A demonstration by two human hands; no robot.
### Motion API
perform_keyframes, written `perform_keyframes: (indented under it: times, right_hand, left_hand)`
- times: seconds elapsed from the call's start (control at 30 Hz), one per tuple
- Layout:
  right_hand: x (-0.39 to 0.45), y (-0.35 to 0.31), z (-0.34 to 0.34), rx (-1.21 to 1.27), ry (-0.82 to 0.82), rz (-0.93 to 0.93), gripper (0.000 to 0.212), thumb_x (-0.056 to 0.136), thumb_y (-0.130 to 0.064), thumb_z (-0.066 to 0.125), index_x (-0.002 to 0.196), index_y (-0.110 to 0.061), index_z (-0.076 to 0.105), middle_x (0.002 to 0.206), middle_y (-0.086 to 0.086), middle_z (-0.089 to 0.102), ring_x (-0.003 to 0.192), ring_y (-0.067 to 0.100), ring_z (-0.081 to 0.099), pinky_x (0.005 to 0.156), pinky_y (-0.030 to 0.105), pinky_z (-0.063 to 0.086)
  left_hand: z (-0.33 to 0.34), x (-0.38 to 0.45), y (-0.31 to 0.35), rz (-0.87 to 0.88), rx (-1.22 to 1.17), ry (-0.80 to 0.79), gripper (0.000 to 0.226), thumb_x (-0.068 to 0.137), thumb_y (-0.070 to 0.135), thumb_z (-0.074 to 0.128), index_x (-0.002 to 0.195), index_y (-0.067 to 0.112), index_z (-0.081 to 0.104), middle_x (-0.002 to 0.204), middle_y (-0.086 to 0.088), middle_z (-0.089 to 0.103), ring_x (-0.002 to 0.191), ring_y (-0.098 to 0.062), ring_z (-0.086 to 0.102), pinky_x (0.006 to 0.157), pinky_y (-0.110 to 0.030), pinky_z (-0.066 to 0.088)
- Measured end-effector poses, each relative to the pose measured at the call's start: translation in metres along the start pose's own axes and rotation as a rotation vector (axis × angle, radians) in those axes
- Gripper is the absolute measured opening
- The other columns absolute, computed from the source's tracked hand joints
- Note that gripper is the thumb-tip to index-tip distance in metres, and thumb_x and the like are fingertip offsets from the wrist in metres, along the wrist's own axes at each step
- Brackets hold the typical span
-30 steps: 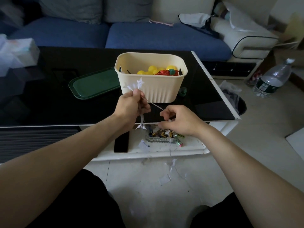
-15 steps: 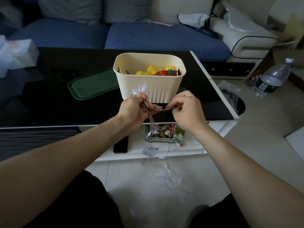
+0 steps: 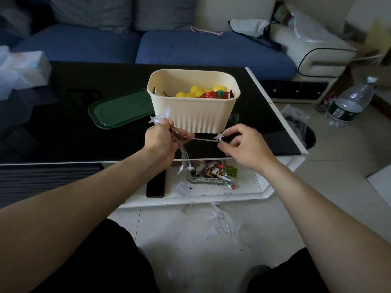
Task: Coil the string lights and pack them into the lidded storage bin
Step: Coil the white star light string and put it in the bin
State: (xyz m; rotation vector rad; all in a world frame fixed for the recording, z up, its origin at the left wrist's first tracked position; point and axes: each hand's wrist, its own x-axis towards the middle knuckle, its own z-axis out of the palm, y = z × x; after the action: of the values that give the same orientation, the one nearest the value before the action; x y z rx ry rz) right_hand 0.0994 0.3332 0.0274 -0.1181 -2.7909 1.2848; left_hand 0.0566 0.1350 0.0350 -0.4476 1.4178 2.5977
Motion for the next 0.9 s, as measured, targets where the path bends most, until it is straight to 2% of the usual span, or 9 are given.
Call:
perform_keyframes:
  times: [0.1,0.2,0.33,0.43,0.57,0.67,0.77,0.83,0.9]
  right_hand:
    - [0.000,0.004,-0.004,-0.023,-0.218,0.065,0.032,0.083,-0.043,0.079,0.101,-0.020,0.066,0.067,-0.002,0.073,0.060,0.009,0.068,0.064,0.029,0.056]
    - [-0.001,0.014,-0.008,-0.111,-0.369,0.113,0.027,0.081,-0.044,0.079,0.089,-0.019,0.072,0.070,-0.002,0.073,0.064,0.008,0.066,0.068,0.029,0.056]
    - [0.002,0.029,-0.018,-0.212,-0.395,0.177,0.017,0.087,-0.037,0.076,0.085,-0.020,0.076,0.091,-0.003,0.074,0.094,0.014,0.067,0.089,0.036,0.054]
    - [0.002,0.034,-0.020,-0.173,-0.392,0.215,0.021,0.091,-0.037,0.072,0.082,-0.019,0.077,0.091,-0.001,0.075,0.097,0.015,0.067,0.093,0.035,0.050]
    - [-0.001,0.031,-0.018,-0.048,-0.435,0.171,0.022,0.096,-0.031,0.065,0.085,-0.015,0.076,0.068,0.000,0.074,0.069,0.013,0.070,0.080,0.031,0.055]
    - [-0.002,0.024,-0.017,-0.052,-0.400,0.132,0.025,0.099,-0.034,0.061,0.089,-0.017,0.077,0.059,-0.002,0.068,0.051,0.010,0.060,0.073,0.023,0.050]
    - [-0.004,0.014,-0.015,-0.075,-0.400,0.091,0.029,0.100,-0.039,0.058,0.090,-0.021,0.079,0.061,-0.005,0.067,0.047,0.007,0.049,0.053,0.013,0.042]
    - [-0.005,0.008,-0.011,-0.077,-0.437,0.069,0.035,0.101,-0.042,0.054,0.090,-0.022,0.080,0.063,0.000,0.065,0.053,0.015,0.048,0.055,0.017,0.042]
    - [-0.008,0.000,-0.007,-0.051,-0.480,0.066,0.039,0.103,-0.043,0.051,0.092,-0.018,0.079,0.053,-0.005,0.054,0.056,0.021,0.047,0.060,0.020,0.040]
  left_hand:
    - [-0.006,0.006,0.007,0.054,-0.032,0.101,0.031,0.108,0.018,0.027,0.085,0.008,0.044,0.043,-0.007,0.051,0.047,-0.026,0.062,0.064,-0.042,0.060]
    - [-0.012,0.010,0.012,0.105,-0.043,0.188,0.027,0.108,0.019,0.029,0.089,0.007,0.044,0.042,-0.004,0.048,0.042,-0.022,0.058,0.063,-0.040,0.061]
    - [-0.019,0.015,0.013,0.162,-0.003,0.282,0.032,0.108,0.022,0.029,0.083,0.010,0.045,0.053,-0.005,0.042,0.039,-0.016,0.046,0.053,-0.032,0.056]
    - [-0.020,0.016,0.010,0.191,0.055,0.282,0.035,0.108,0.025,0.027,0.082,0.011,0.045,0.057,-0.004,0.040,0.042,-0.016,0.043,0.053,-0.031,0.056]
    - [-0.018,0.017,0.006,0.197,0.129,0.248,0.034,0.107,0.023,0.027,0.082,0.010,0.047,0.060,-0.004,0.037,0.046,-0.016,0.039,0.049,-0.029,0.051]
    - [-0.018,0.017,0.005,0.147,0.149,0.207,0.030,0.105,0.019,0.028,0.085,0.010,0.048,0.062,-0.004,0.038,0.044,-0.016,0.036,0.045,-0.026,0.045]
    - [-0.014,0.015,0.002,0.098,0.177,0.157,0.024,0.102,0.013,0.031,0.087,0.011,0.049,0.062,-0.003,0.038,0.041,-0.015,0.035,0.043,-0.023,0.042]
    - [-0.010,0.012,0.000,0.082,0.191,0.117,0.019,0.101,0.011,0.035,0.088,0.011,0.049,0.061,-0.002,0.040,0.040,-0.015,0.037,0.044,-0.025,0.045]
    - [-0.005,0.008,-0.003,0.073,0.200,0.063,0.017,0.102,0.011,0.038,0.090,0.010,0.050,0.061,-0.003,0.043,0.041,-0.016,0.041,0.046,-0.028,0.048]
